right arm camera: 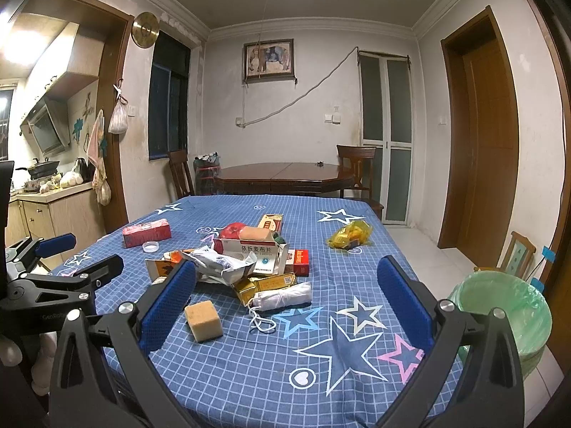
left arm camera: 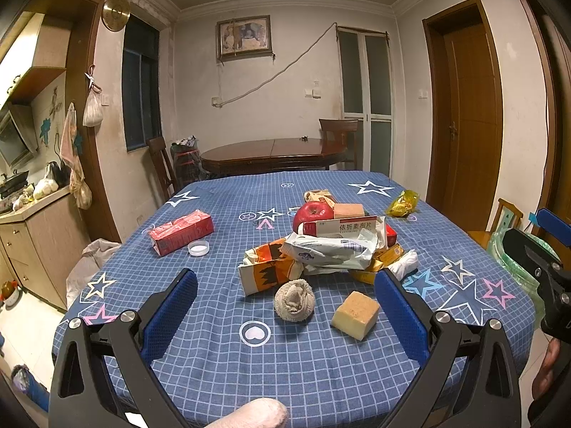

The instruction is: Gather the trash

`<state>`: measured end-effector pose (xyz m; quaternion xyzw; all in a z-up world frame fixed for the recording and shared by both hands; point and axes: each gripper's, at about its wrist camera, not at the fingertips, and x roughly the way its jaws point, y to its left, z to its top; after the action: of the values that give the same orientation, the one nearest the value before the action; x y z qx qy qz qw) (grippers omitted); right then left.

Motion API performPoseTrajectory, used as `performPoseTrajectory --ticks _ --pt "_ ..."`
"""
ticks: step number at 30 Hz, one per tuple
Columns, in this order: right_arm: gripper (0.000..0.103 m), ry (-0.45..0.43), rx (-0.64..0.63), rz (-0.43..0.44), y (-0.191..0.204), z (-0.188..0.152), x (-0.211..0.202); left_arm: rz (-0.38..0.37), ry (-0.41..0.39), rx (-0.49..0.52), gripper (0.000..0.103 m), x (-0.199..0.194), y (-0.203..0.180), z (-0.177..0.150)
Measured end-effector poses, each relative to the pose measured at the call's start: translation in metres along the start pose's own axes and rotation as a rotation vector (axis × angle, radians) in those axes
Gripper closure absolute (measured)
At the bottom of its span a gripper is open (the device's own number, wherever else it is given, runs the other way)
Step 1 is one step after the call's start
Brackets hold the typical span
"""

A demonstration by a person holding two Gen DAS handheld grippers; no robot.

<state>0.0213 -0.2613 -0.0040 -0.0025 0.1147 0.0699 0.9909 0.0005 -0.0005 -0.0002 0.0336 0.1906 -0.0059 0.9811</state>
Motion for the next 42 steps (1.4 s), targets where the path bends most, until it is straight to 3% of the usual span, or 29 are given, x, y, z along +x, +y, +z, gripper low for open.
performPoseTrajectory --ticks 42 --pt "0.005 0.004 0.002 0.001 0.0014 -0.0054 0.0012 -0.001 0.005 0.002 0.004 -0.0008 -0.0001 -0.0064"
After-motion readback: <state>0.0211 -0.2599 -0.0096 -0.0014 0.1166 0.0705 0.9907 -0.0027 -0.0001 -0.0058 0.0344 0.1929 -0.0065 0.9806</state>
